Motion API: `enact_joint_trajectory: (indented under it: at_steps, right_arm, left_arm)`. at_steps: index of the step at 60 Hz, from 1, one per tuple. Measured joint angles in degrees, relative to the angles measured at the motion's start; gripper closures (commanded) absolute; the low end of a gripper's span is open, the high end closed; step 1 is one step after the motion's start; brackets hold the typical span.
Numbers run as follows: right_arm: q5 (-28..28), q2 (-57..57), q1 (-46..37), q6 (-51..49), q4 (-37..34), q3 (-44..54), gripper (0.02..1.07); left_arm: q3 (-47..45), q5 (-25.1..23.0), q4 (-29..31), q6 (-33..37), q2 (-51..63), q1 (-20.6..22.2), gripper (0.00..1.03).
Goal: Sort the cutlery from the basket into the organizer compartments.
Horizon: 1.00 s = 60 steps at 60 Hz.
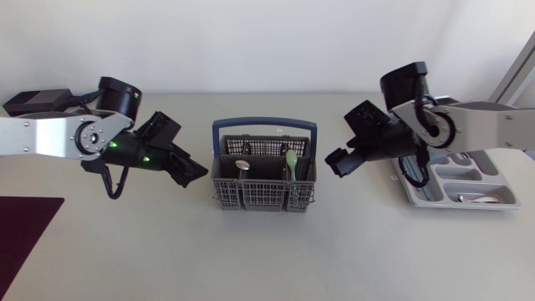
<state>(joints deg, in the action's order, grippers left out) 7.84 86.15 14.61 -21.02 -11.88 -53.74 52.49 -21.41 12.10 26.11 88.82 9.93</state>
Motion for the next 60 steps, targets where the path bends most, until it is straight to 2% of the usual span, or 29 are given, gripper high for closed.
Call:
enact_joint_trajectory:
  at_steps: [12,26,33,38,44,60]
  right_arm:
    - [-2.2,-12.4,1.2,0.0,-5.4,1.4,0.14]
    - [-8.4,-19.5,12.0,3.1,-10.2,1.4,0.14]
    - [-10.1,-19.7,15.5,4.8,-11.0,1.4,0.14]
    - [-10.7,-19.7,16.8,5.6,-11.1,1.4,0.14]
    - [-10.9,-19.7,17.2,6.0,-11.1,1.4,0.14]
    - [-10.9,-19.7,17.2,6.5,-11.1,2.7,0.14]
  left_arm:
    - [-1.6,-0.5,0.0,1.0,-7.3,-3.1,0.14]
    - [-5.4,-1.0,1.4,1.4,-14.7,-2.2,0.15]
    - [-5.4,-3.0,4.7,0.7,-16.4,-0.1,0.20]
    - [-3.8,-7.2,10.8,-2.7,-16.2,1.0,0.22]
    - [-0.2,-9.1,15.0,-7.4,-14.5,2.2,0.22]
    - [7.0,-10.1,15.5,-21.0,-5.3,6.3,0.22]
